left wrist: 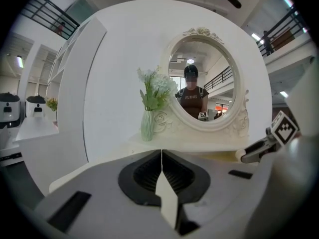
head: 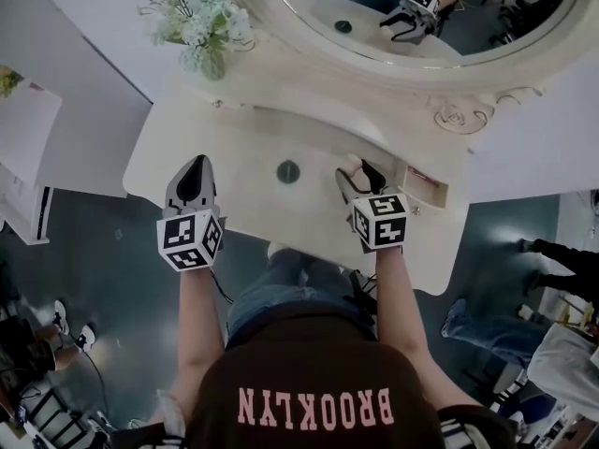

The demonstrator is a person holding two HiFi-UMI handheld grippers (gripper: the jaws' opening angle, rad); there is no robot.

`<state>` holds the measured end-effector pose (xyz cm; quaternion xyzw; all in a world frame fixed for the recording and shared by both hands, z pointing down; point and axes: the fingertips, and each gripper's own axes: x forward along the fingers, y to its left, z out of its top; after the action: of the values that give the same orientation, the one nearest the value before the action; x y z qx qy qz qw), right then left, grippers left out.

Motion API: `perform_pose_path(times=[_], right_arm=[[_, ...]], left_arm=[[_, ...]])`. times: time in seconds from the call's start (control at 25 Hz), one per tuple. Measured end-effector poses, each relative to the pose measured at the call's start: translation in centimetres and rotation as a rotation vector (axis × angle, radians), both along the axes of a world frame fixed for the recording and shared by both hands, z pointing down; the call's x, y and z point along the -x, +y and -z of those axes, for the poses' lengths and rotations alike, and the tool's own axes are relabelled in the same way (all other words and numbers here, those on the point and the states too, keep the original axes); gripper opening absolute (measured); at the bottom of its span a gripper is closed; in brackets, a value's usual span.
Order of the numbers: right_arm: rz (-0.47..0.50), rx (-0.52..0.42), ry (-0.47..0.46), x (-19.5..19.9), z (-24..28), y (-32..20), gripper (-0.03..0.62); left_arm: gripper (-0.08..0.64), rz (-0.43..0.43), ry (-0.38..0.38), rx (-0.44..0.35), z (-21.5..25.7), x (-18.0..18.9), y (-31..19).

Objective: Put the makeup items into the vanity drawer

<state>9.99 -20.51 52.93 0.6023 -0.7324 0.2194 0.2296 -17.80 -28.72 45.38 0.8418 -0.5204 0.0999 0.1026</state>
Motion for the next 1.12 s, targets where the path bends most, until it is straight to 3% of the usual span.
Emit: perform_pose_path(times=[0.44,0.8,1.12], right_arm=[[-0.065,-0.232,0.010,-2.3,6.3,0.7,0.216],[-0.181,-0.248,0.043,-7.7,7.3,3.6,0.219],[-0.324,-0.231,0.069,-13.6,7.3,7.1,0.219]], left_arm=[[0.006,-0.019,0.026,-0.067,3.1,-1.5,0.6],[0.006,-0.059,0.028,-0.066,3.5,-4.9,1.4],[0.006,-0.156,0.029,-0.058,3.4,-10.8,1.9]])
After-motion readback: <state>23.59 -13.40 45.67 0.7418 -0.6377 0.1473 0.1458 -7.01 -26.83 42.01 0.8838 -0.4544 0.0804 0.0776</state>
